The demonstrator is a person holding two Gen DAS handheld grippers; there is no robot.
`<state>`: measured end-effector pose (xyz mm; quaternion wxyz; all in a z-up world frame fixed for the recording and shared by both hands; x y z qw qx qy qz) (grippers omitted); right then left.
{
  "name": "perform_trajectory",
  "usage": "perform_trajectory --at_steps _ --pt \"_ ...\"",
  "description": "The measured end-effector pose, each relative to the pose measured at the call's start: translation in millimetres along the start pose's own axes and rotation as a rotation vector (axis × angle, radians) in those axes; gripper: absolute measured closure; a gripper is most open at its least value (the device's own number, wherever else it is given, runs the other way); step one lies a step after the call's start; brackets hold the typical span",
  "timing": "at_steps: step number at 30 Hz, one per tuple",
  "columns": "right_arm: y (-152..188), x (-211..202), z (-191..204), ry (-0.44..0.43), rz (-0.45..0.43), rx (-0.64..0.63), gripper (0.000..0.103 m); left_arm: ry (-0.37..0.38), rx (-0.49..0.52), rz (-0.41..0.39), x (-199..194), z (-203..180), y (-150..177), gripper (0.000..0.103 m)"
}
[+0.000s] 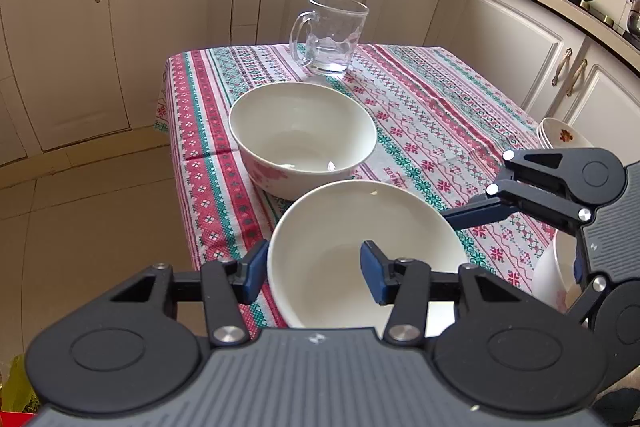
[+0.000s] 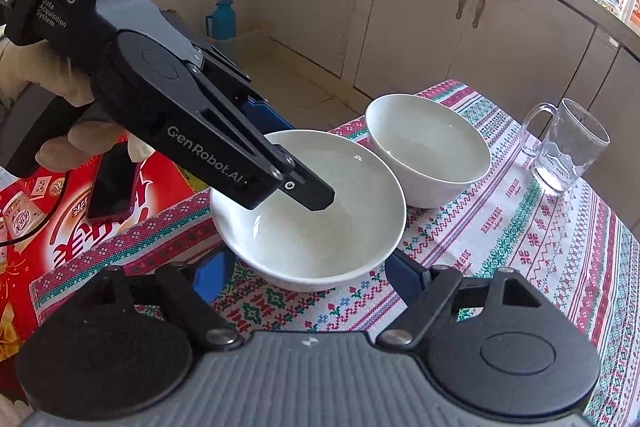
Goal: Organize plates and bowls
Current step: 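Grasp the rim of another white bowl with the left gripper, then lift the bowl with the left gripper and carry it to the placed bowl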
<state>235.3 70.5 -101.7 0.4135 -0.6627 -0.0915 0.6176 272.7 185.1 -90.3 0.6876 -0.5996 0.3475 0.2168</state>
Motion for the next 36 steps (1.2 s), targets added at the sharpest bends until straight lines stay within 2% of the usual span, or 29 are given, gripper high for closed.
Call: perform_trajectory --at_steps 20,36 --pt "-1.6 -4.6 1.1 -0.016 0.000 0.019 0.018 -0.008 0.048 0.005 -2.8 -6.5 -1.2 0.054" --pt "7.1 -51.2 14.2 -0.010 -0.046 0.027 0.018 -0.019 0.087 -0.037 -42.3 -42.0 -11.3 0.054"
Point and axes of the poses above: each gripper's, at about its wrist camera, not at the fingertips, and x roughly the way its jaws point, z to its left, y to its underside, the point moved 5 cm from there along x, roughly the way its jaws point, and after that the axes turned 15 degrees about -y, right-handed, at the moved point
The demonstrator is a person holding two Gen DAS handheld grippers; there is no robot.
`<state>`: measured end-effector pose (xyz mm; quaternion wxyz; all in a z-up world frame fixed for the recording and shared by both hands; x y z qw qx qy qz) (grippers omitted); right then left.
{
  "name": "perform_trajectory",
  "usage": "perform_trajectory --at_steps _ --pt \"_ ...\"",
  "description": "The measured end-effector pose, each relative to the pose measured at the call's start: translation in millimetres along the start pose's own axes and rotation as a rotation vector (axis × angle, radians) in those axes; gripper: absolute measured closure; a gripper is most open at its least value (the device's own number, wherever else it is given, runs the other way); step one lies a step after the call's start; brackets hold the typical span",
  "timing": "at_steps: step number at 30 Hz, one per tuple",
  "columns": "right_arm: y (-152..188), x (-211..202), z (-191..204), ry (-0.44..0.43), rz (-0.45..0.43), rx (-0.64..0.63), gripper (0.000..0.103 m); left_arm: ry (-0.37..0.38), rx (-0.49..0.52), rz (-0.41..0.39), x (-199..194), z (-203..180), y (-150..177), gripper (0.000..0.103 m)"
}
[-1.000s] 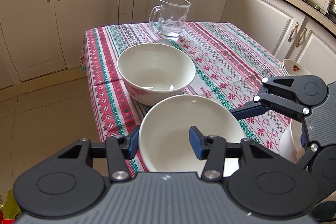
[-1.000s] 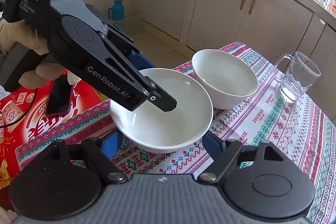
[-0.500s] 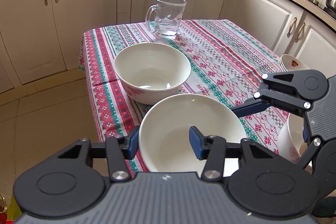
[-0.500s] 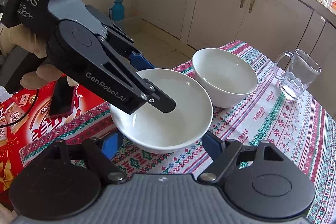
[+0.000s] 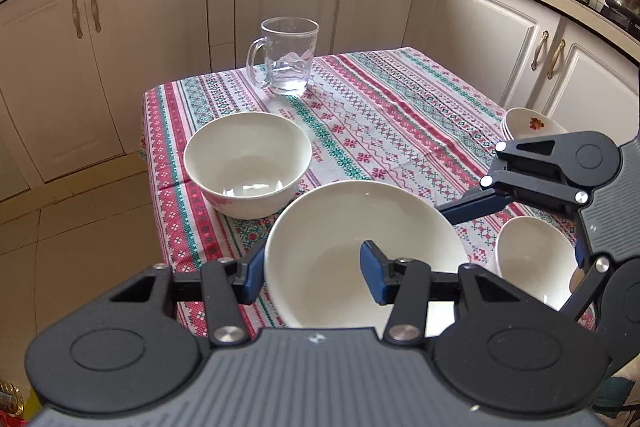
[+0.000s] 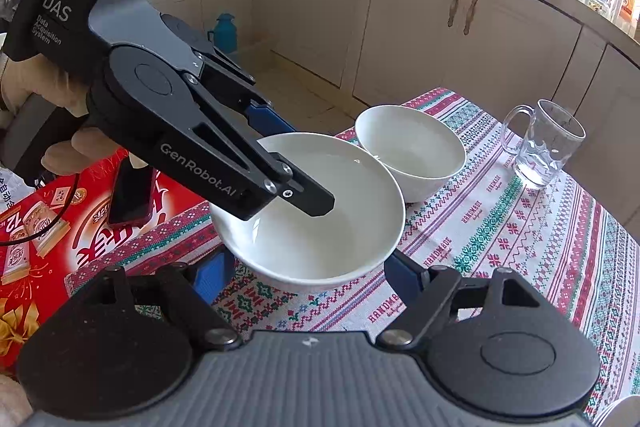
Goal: Organize plates and bowls
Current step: 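Lift the bowl with the left gripper and carry it to the placed bowl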
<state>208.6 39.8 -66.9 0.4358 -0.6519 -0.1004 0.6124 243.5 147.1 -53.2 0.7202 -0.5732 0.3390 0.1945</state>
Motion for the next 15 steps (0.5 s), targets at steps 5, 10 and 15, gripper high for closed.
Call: perform_trajectory --at_steps 5,10,15 --pt "6.9 -23.4 3.6 -0.004 -0.031 0.012 0.018 -0.001 0.021 -0.020 -16.6 -18.4 -5.4 0.054" --pt "17.9 -47.6 6.9 0.017 -0.057 0.018 0.018 0.010 0.050 -0.043 -29.7 -41.3 -12.7 0.054" --pt "30.9 -73.1 5.7 0.046 -0.080 0.030 0.018 0.033 0.081 -0.065 -36.9 -66.2 -20.4 0.054"
Point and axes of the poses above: each gripper's, at about its wrist camera, not at the fingertips, and x roughly the way its jaws point, z to its left, y to its underside, the point moved 5 cm from there along x, roughly the way its jaws point, and after that the axes turned 15 degrees about -y, right-handed, at the moved point
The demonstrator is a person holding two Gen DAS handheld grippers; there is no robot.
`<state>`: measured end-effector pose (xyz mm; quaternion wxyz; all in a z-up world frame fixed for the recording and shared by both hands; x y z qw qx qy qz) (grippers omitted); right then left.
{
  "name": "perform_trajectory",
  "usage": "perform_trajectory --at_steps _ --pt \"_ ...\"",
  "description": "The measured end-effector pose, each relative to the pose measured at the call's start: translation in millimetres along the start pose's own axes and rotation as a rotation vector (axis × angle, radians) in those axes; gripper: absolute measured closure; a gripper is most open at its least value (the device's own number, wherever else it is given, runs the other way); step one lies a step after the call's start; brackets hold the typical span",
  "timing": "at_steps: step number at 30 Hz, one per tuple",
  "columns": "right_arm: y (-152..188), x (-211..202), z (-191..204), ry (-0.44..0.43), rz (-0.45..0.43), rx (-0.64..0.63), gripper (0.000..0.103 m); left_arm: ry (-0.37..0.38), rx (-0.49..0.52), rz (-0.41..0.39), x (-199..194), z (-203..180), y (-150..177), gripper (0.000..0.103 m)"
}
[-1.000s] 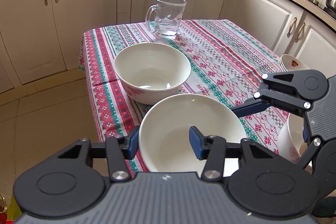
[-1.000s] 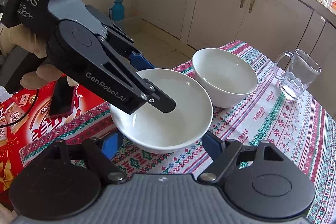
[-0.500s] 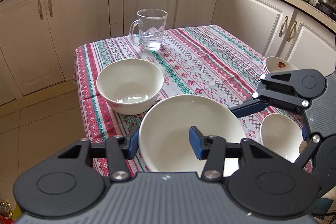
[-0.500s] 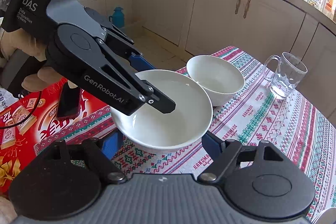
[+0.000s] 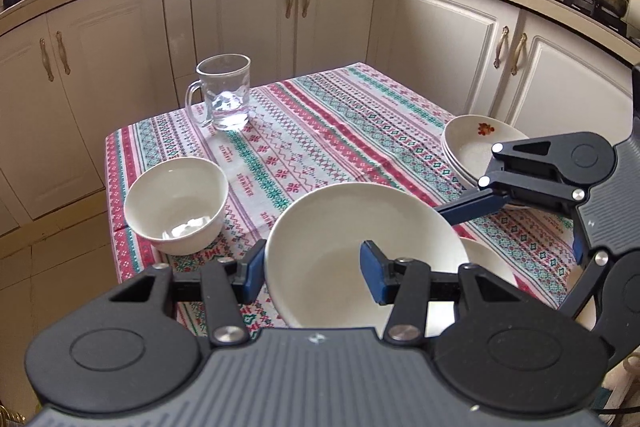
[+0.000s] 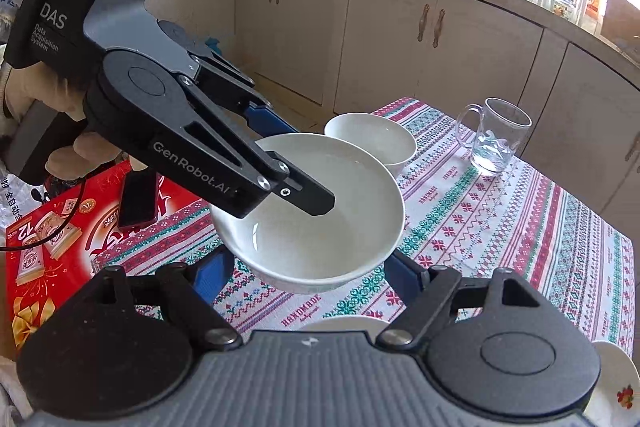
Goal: Organize plates and bowls
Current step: 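Lift the bowl with the left gripper and carry it to the placed bowl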
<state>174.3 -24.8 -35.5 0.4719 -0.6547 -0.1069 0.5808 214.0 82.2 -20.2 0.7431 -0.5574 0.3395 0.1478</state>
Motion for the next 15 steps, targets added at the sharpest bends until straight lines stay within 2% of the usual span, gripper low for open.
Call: perform_trajectory --at_steps 9,15 --pt "21.0 -41.6 -5.1 0.064 -0.023 0.022 0.018 0.054 0.029 -0.016 1.7 -39.5 -9.3 0.054" --pt "37.5 -52.7 -9.3 0.080 -0.012 0.048 0.018 0.085 0.034 -0.001 8.7 -56.4 -6.5 0.054"
Point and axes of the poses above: each gripper's, at about its wrist camera, not at the fingertips, and x roughly the way its jaws point, z to its left, y to its underside, the point moved 5 cm from there along x, roughly the way its jaws point, and after that the axes turned 15 degrees about -y, right-handed, at the moved point
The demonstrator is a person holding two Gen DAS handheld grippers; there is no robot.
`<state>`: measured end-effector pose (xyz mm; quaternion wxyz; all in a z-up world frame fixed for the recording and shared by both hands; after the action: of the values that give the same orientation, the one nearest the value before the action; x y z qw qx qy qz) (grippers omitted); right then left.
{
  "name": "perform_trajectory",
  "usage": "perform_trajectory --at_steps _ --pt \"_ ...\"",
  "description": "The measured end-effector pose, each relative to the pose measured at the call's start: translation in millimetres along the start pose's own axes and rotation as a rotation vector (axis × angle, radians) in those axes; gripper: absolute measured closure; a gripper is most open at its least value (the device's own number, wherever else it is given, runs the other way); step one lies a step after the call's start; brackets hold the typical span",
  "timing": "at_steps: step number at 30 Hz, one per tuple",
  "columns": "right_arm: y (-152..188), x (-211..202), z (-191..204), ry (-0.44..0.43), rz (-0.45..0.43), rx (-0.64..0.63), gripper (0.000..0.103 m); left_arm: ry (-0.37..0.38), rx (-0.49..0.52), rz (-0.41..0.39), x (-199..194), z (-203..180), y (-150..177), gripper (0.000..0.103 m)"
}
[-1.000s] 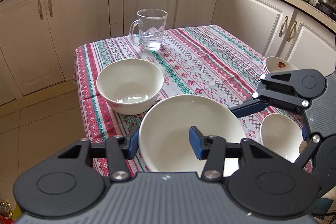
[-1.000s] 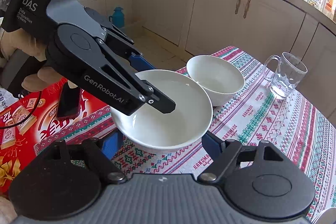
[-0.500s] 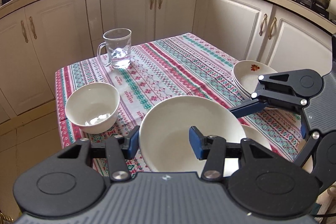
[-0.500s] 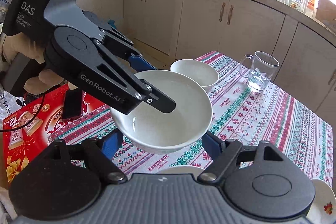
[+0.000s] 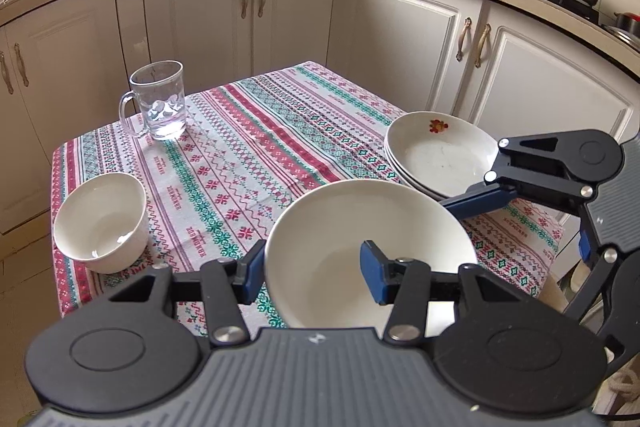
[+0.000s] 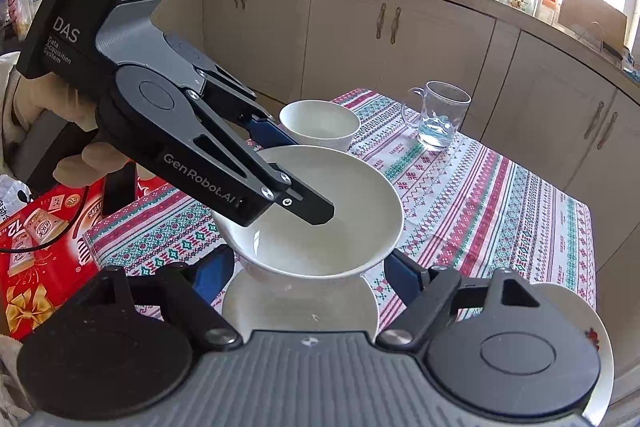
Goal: Organize plates and bowls
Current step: 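Lift the bowl with the left gripper and carry it to the placed bowl, then lower the bowl into the placed bowl and open the left gripper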
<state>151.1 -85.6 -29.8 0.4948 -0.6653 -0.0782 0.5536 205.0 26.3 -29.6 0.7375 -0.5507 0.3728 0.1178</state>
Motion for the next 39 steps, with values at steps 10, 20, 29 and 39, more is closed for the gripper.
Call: perform_trajectory --at_steps 10,20,29,39 --pt "20.9 -0.2 -2.9 -0.017 0.037 0.041 0.018 0.027 0.015 0.038 10.9 -16.2 12.9 0.054" --pt "35.0 7.7 -5.9 -0.036 0.078 0.071 0.017 0.041 0.030 0.060 16.9 -23.1 20.6 0.054" --pt "36.2 9.0 -6.2 -0.037 0.092 0.067 0.017 0.036 0.048 0.062 18.5 -25.1 22.5 0.054" --pt "39.8 12.6 -7.2 -0.040 0.107 0.062 0.017 0.038 0.052 0.061 20.5 -26.0 27.7 0.054"
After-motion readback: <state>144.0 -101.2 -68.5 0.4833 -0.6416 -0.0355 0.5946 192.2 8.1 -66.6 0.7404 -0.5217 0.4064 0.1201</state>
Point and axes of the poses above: each gripper's, at about its wrist camera, not at the fingertips, and x roughly the way its jaws point, z to its left, y to its underside, the point moved 5 cm from there along x, roughly the way its jaws point, and after that the axes turned 15 degrees about -y, right-handed, at the moved point
